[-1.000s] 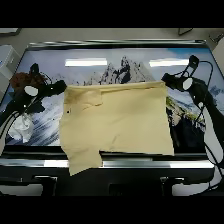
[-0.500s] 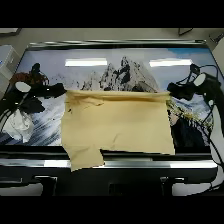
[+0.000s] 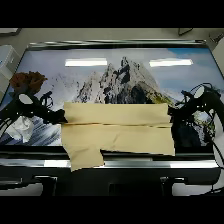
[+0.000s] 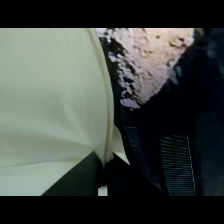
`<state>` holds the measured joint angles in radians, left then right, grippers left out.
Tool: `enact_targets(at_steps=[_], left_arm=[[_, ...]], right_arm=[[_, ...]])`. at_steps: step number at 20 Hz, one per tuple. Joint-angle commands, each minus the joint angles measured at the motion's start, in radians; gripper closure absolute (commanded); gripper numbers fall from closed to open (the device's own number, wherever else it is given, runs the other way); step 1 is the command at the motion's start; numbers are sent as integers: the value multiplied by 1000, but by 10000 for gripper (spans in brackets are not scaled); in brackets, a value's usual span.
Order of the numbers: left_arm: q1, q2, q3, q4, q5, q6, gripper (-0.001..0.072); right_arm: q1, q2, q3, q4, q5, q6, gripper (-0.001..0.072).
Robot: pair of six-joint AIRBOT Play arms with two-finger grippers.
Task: Fold the clothes and pants, and hang the long-sleeved shirts on hangers.
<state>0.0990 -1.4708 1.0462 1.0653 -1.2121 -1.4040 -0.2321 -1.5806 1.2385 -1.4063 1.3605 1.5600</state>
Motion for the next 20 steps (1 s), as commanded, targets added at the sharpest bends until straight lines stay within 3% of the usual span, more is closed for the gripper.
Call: enact_targets(at_steps=[1, 2, 4, 5, 8, 10, 15, 20], left_arm=[[2, 1, -32, 8, -17, 0, 679], [6, 1, -29, 8, -25, 1, 613], [36, 4, 10, 8, -91, 0, 131], [63, 13, 42, 9, -154, 16, 99], [154, 94, 20, 13, -281, 70, 100], [202, 182, -140, 16, -292, 110, 113], [218, 355, -568, -88, -201, 217, 114], [132, 353, -694, -225, -84, 253, 125]], right_arm=[[-2, 1, -27, 12, 18, 0, 662], [-2, 2, -21, 11, 24, 0, 560], [-3, 18, 32, -2, 94, 2, 278], [-3, 30, 70, -31, 150, -14, 162], [-55, 92, 82, -81, 222, 24, 136], [-109, 138, -1, -77, 236, 26, 137], [-201, 241, -208, -82, 227, 10, 138], [-201, 267, -227, -79, 215, 10, 141]])
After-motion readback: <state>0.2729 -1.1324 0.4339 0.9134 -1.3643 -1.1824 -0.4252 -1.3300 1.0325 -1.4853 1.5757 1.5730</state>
